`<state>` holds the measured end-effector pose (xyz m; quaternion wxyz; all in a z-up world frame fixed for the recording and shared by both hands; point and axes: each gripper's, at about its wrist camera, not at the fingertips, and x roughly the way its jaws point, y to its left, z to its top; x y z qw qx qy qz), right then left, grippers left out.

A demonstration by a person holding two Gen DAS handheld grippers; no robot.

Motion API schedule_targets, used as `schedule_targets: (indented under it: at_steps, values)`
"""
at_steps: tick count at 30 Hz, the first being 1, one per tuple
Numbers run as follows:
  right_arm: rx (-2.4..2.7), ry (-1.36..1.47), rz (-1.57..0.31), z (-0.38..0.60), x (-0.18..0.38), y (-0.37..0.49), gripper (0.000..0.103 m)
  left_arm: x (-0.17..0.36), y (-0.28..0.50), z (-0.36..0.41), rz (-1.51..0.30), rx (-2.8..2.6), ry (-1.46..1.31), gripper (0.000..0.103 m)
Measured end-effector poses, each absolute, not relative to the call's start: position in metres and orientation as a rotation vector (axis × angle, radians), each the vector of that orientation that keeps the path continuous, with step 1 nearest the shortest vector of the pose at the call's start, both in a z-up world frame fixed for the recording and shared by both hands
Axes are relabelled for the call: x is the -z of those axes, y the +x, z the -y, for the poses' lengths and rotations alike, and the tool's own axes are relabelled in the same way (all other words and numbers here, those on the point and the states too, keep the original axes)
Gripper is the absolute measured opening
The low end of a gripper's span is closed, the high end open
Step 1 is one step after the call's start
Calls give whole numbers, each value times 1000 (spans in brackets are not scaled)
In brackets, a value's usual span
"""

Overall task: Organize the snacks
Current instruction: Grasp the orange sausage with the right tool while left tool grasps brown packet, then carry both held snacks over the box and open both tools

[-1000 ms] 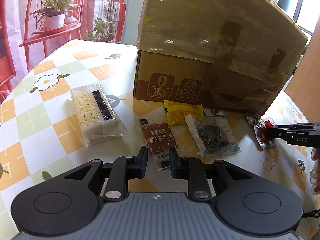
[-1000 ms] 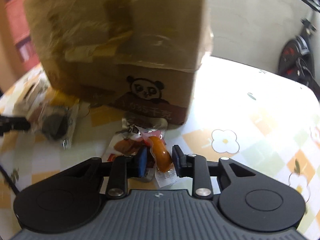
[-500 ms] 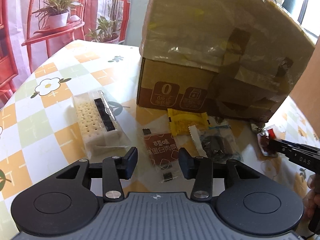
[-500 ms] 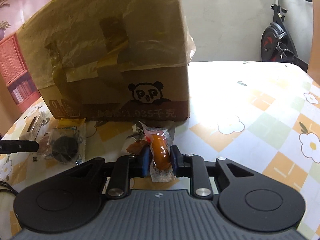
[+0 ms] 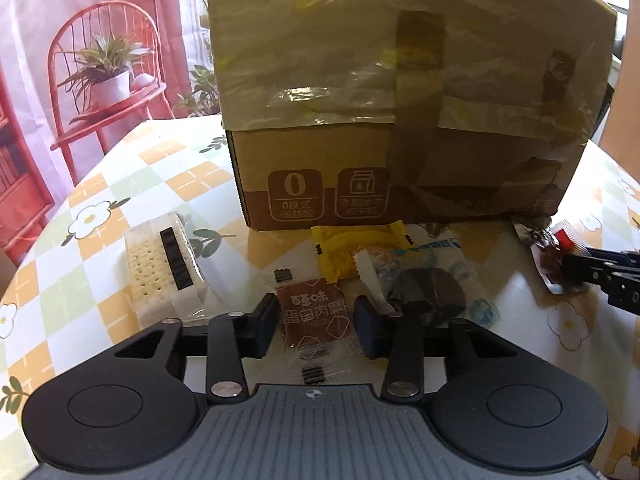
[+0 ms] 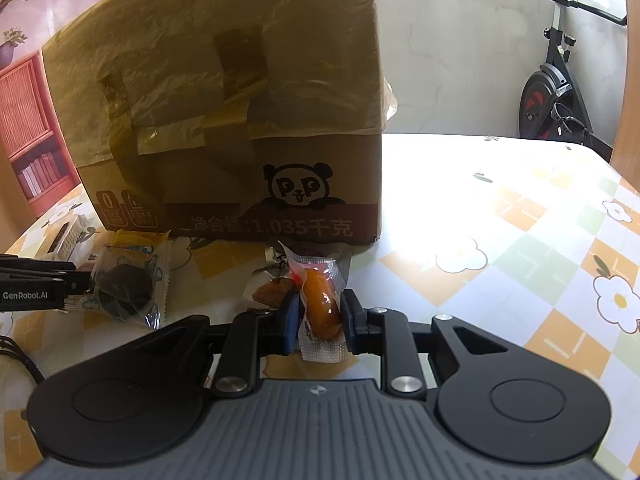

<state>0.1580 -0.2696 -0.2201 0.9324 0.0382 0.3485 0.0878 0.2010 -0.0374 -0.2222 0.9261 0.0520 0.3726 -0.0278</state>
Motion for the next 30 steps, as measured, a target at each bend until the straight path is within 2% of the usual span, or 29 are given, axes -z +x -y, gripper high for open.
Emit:
schedule_targets:
  at_steps: [13,23,30]
  values:
    - [-178,119,-694,278,214,151,22,191,173,12,-713,72,-7,42]
    - [-203,164,-653,280,187,139,22,182,163,10,-728,126,-28,42]
    - [-221,179,-606,277,162,129,22,142,162,10,-618,163,-30,42]
